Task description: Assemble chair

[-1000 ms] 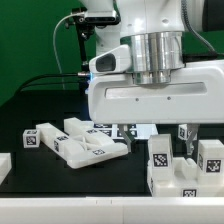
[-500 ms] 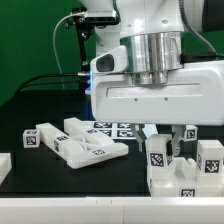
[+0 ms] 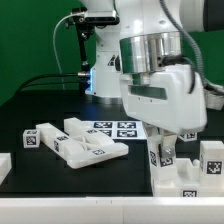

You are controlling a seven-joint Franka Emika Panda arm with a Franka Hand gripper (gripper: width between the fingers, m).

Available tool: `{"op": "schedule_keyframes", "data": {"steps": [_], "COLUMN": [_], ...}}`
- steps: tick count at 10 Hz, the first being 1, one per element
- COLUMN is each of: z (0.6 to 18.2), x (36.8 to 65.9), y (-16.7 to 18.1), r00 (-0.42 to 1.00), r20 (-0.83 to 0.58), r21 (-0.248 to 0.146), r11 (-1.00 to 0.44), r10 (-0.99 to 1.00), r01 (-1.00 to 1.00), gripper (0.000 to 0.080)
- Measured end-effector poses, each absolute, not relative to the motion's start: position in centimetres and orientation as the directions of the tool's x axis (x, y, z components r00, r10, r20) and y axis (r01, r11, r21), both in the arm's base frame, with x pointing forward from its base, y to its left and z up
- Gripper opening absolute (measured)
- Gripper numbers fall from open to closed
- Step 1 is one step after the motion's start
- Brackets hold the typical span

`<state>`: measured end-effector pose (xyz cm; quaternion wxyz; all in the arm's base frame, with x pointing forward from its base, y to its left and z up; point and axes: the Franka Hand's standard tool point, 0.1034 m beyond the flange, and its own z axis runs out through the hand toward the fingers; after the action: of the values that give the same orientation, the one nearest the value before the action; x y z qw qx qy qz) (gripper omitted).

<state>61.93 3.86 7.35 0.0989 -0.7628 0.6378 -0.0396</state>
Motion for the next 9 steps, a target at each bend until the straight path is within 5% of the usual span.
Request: {"op": "schedule_keyframes", "data": {"steps": [1, 3, 4, 5, 6, 7, 9], "z": [7.35, 7.37, 7.36, 7.42, 7.68, 7.81, 7.80], "x": [61.94, 62.05, 62.02, 62.02, 62.35, 62.64, 62.67], "y": [4.09, 3.97, 4.08, 4.46, 4.53, 4.36, 4.20], "r00": [0.043, 0.008, 0.039, 0.104, 0.271, 0.474, 0.613], "r20": [-0.100, -0.107, -0.100, -0.087, -0.044, 0.015, 0.048], "r21": [-0.194, -0.201, -0.199, -0.189, -0.191, -0.187, -0.178], "r11": [-0.023, 0.014, -0.018, -0.086, -0.258, -0.468, -0.610], "r10": [-0.994, -0.994, -0.994, -0.991, -0.962, -0.881, -0.789], "r01": [-0.981, -0.980, -0.980, -0.978, -0.947, -0.864, -0.772], "gripper": [0.0284, 0.0284, 0.0393, 0.0393, 0.0563, 0.0634, 0.0645]}}
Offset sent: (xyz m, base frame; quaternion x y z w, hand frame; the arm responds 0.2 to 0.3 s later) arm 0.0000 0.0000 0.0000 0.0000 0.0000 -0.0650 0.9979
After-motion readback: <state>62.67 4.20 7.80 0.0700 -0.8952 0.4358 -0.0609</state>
